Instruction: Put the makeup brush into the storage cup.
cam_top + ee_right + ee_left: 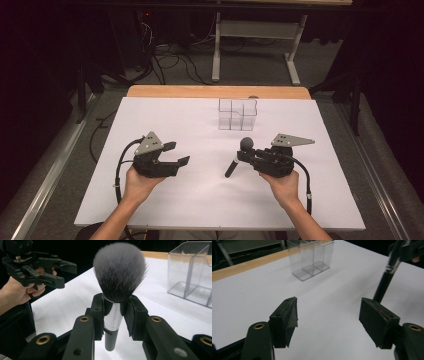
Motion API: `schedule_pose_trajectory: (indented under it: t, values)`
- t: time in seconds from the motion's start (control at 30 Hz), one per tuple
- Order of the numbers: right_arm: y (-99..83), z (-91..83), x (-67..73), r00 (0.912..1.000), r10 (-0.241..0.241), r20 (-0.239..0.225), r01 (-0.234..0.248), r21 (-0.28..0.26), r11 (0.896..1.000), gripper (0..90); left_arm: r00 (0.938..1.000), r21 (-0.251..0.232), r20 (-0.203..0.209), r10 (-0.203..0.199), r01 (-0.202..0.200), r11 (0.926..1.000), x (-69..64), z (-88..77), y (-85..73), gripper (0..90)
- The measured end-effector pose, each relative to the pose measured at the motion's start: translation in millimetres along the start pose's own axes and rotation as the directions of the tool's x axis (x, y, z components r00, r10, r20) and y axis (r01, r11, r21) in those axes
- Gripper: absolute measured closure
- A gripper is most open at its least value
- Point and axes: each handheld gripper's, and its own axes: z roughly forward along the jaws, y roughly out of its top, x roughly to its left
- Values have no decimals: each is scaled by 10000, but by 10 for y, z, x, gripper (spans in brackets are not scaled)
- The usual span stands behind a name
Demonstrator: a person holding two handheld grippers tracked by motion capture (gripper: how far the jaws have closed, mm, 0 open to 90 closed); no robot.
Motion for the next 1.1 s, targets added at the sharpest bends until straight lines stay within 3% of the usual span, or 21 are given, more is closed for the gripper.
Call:
schedule_pose_trajectory:
  t: [0.17, 0.33, 0.6, 0.9, 1.1]
  values:
    - [57, -108, 7, 9993, -213, 302, 209, 127, 9997, 725, 9975, -171, -568, -432, 423, 9990, 140, -101, -103, 311]
    - [87, -208, -45, 9980, -235, 586, 227, 146, 9996, 725, 9905, -325, -1120, -795, 763, 9966, 255, -174, -210, 313]
    - [128, -265, -106, 9951, -314, 938, 279, 383, 9989, 725, 9824, -702, -1400, -1235, 1146, 9909, 368, -290, -342, 308]
    - [213, -301, -193, 9922, -395, 1183, 335, 526, 9981, 725, 9732, -956, -1636, -1615, 1473, 9845, 463, -313, -435, 306]
    - [279, -307, -199, 9901, -577, 1276, 494, 672, 9965, 725, 9708, -783, -1772, -1616, 1497, 9856, 470, -295, -512, 306]
